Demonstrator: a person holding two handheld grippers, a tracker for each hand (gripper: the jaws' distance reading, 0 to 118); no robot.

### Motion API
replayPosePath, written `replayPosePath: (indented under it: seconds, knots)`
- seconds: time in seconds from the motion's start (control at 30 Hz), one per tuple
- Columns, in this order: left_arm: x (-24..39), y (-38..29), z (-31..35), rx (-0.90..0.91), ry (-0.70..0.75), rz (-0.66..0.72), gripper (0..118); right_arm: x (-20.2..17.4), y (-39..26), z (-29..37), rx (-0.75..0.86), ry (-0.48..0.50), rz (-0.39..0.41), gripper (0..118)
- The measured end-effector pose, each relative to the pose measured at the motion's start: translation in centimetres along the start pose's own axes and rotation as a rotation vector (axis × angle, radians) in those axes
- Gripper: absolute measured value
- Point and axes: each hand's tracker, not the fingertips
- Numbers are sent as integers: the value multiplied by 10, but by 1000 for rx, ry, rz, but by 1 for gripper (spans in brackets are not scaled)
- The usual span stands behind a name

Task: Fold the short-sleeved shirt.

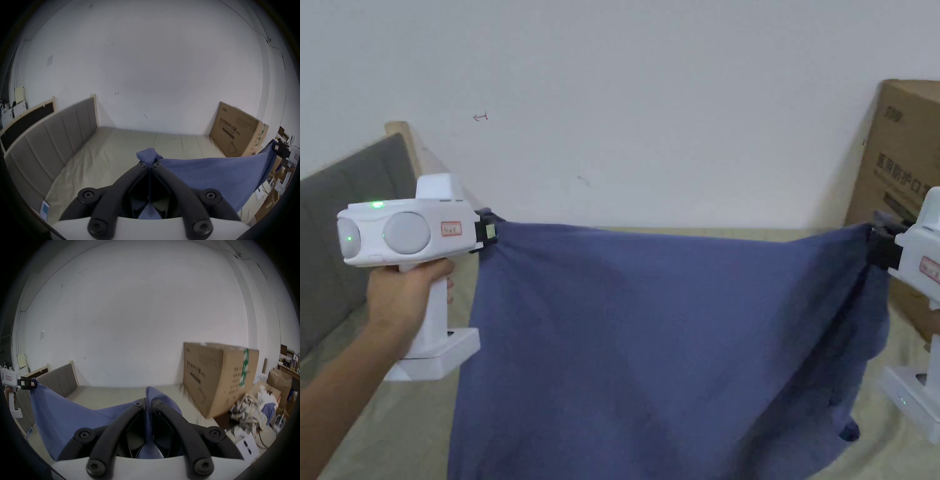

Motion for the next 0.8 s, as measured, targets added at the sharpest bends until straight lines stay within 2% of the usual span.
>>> replayPosePath:
  seconds: [0.4, 0.5, 0.6, 0.8]
  knots:
    - [10, 126, -15, 224, 77, -36, 0, -20, 137, -59, 228, 10, 29, 4]
    - [15, 147, -31, 249, 88, -48, 0, -14, 161, -76, 255, 34, -23, 4]
    - [18, 159, -55, 263, 88, -42, 0, -10, 170, -90, 263, 36, -47, 4]
    - [28, 142, -118, 234, 89, -63, 0, 3, 140, -132, 222, 19, -13, 4]
